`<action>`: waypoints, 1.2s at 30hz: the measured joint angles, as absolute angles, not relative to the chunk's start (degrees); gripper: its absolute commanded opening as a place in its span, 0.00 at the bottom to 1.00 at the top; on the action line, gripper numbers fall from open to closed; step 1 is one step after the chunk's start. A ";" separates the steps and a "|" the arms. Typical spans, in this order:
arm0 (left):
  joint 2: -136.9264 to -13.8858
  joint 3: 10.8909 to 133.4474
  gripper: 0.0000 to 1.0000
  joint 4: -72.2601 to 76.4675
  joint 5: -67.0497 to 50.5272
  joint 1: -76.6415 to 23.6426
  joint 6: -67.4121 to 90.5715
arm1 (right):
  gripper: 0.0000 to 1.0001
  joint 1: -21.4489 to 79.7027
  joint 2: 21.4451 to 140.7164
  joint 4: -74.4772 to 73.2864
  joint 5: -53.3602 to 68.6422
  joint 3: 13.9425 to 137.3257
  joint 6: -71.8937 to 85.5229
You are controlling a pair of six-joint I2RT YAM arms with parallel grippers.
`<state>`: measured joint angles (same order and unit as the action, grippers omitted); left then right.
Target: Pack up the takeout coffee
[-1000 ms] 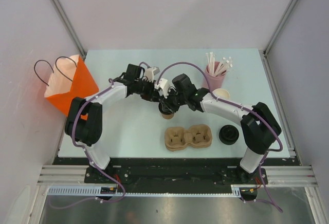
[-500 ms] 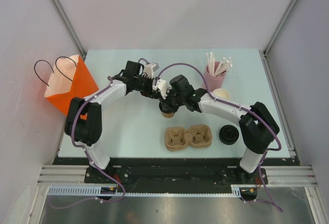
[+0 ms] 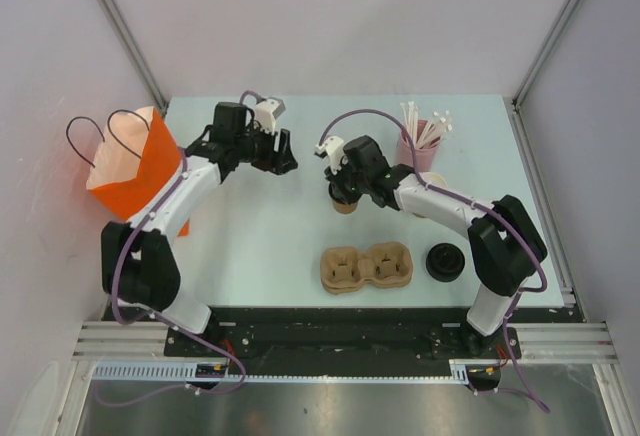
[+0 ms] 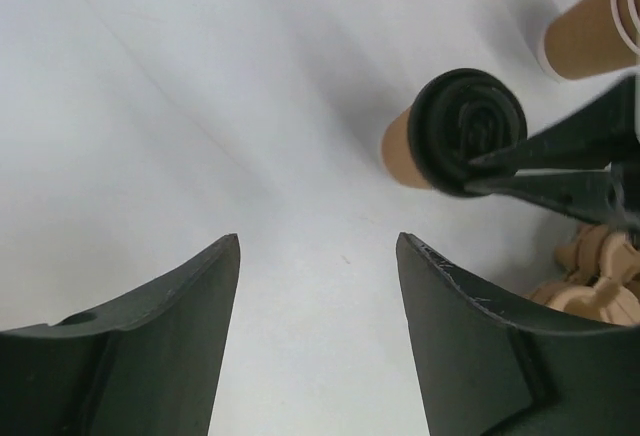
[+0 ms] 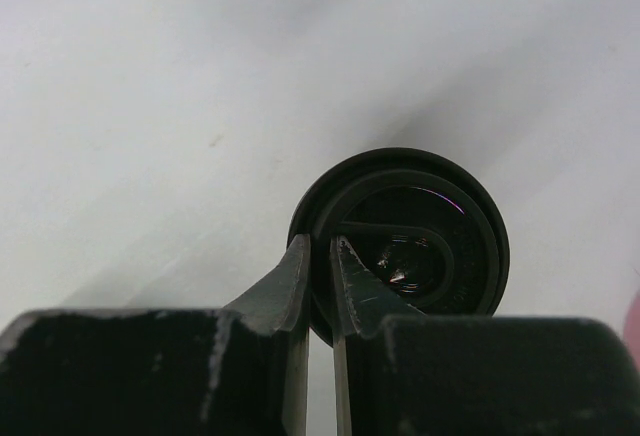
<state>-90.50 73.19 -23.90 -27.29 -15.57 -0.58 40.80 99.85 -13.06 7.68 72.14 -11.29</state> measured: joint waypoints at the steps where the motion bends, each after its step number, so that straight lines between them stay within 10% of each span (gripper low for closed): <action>1: -89.01 73.34 0.70 -24.18 -25.71 -15.42 -1.56 | 0.00 40.03 99.85 -12.95 6.87 72.14 -10.66; 9: -80.16 74.72 0.75 -26.92 -6.94 -14.79 -10.74 | 0.02 32.99 99.98 -12.23 2.96 72.14 -6.59; 18: -76.58 75.07 0.77 -31.03 3.90 -3.05 -16.67 | 0.53 31.05 100.18 -11.68 3.49 72.14 -4.82; 36: -63.55 85.84 0.83 -53.21 -7.64 10.85 -18.74 | 0.85 32.21 92.20 -15.70 5.50 72.05 -4.71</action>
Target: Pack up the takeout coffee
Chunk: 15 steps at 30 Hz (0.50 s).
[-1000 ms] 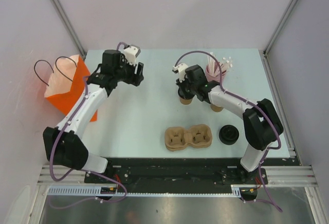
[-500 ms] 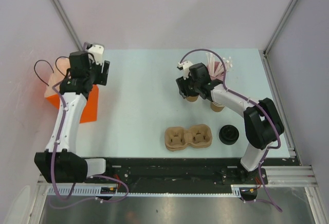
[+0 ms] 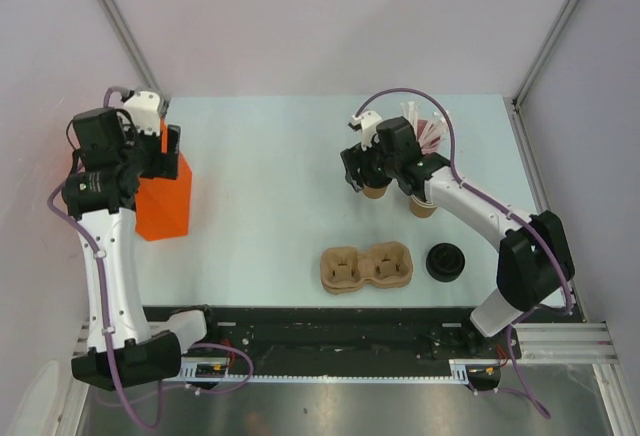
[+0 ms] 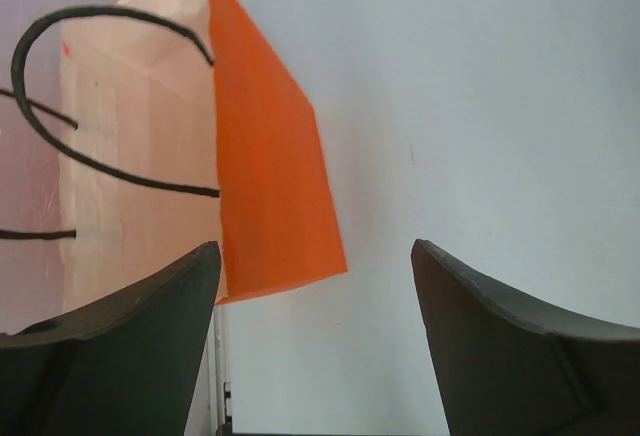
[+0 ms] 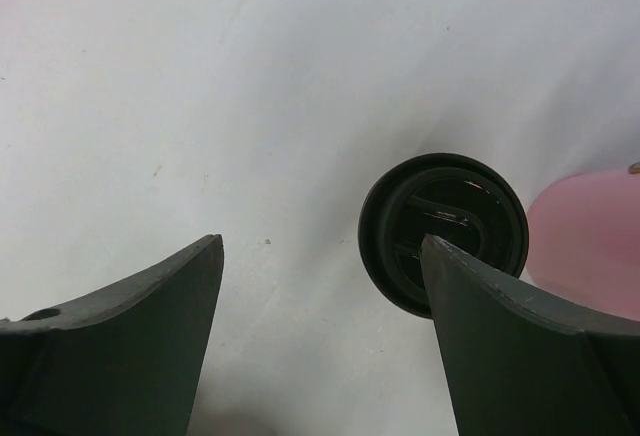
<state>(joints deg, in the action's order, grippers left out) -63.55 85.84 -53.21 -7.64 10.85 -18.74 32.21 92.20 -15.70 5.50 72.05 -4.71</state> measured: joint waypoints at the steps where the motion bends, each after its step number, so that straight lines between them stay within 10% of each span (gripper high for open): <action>1: -63.79 85.86 0.83 -53.63 -7.33 11.81 -19.07 | 0.85 32.25 91.59 -15.77 5.67 72.05 -4.80; 15: -75.44 90.15 0.81 -56.18 1.08 15.51 -26.11 | 0.87 32.01 86.65 -19.75 8.69 72.05 -6.13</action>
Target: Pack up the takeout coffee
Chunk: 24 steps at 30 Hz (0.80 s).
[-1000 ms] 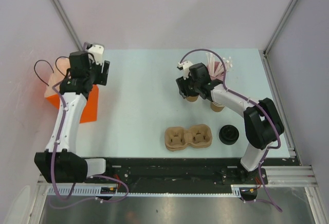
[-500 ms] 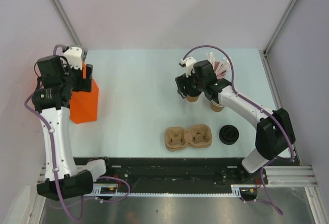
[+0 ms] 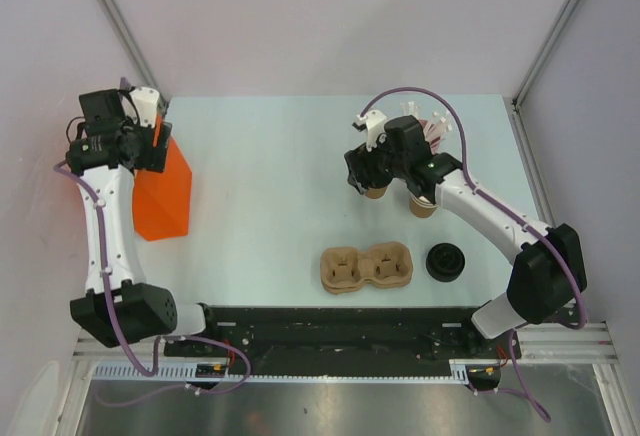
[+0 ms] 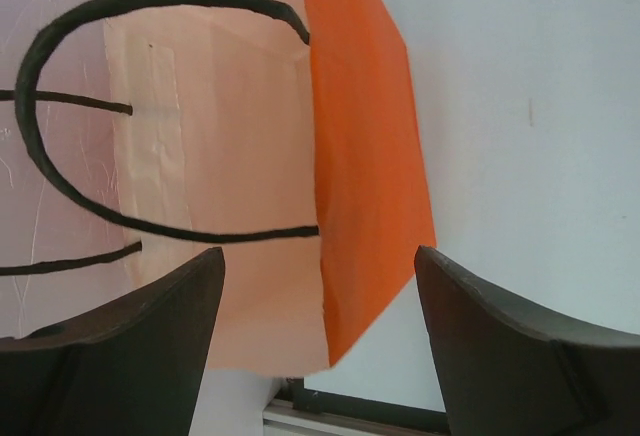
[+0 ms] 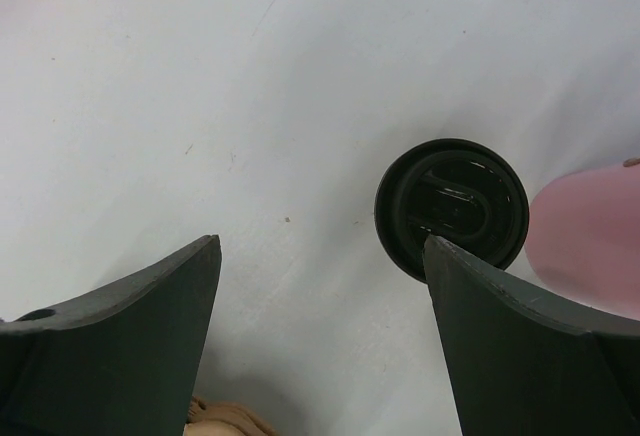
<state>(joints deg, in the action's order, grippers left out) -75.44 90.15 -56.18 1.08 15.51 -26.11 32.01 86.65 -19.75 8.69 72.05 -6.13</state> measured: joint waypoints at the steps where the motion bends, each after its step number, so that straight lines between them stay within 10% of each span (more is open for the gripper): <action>1: -76.49 90.61 0.81 -56.03 1.67 15.68 -26.20 | 0.87 32.01 86.59 -19.90 8.93 72.05 -6.17; 7: -79.77 90.61 0.70 -55.72 3.49 16.53 -27.09 | 0.87 31.86 85.25 -20.99 9.56 72.05 -6.24; 13: -79.66 87.15 0.03 -54.89 -0.36 17.41 -27.79 | 0.87 31.90 83.53 -21.19 10.02 72.05 -6.17; 24: -70.65 78.24 0.00 -53.91 -5.65 5.58 -18.63 | 0.86 32.27 81.38 -22.57 9.47 72.05 -3.64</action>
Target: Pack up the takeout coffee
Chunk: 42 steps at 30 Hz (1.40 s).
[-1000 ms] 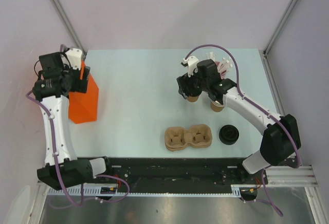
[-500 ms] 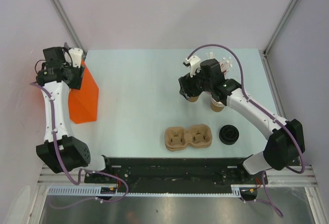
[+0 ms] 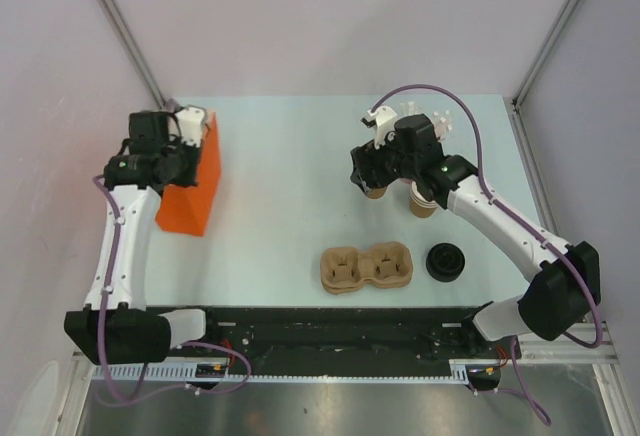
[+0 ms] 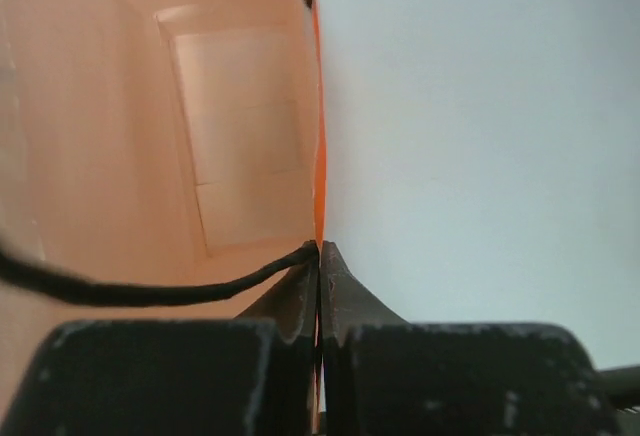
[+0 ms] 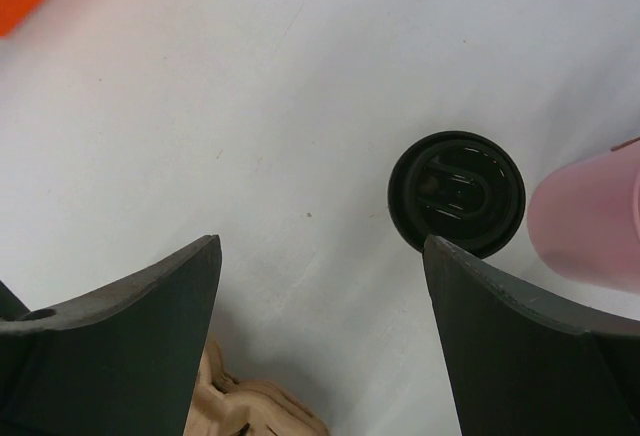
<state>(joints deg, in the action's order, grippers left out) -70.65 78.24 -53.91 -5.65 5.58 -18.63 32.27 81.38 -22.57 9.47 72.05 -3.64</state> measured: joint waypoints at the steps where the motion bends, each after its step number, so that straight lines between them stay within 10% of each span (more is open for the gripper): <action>1: -70.22 78.00 0.00 -54.00 -5.74 2.92 -16.73 | 0.86 32.42 81.17 -22.57 9.32 72.05 -3.09; 19: -76.62 78.91 0.00 -54.19 -10.00 -16.23 21.12 | 0.86 37.78 81.08 -22.44 3.66 72.05 3.29; 36: -77.67 82.26 0.00 -53.91 -10.83 -18.04 25.89 | 0.85 38.72 81.10 -23.31 2.66 72.05 4.45; 42: -79.11 82.91 0.55 -53.82 -11.81 -21.23 24.51 | 0.84 40.29 81.10 -25.45 3.53 72.05 4.01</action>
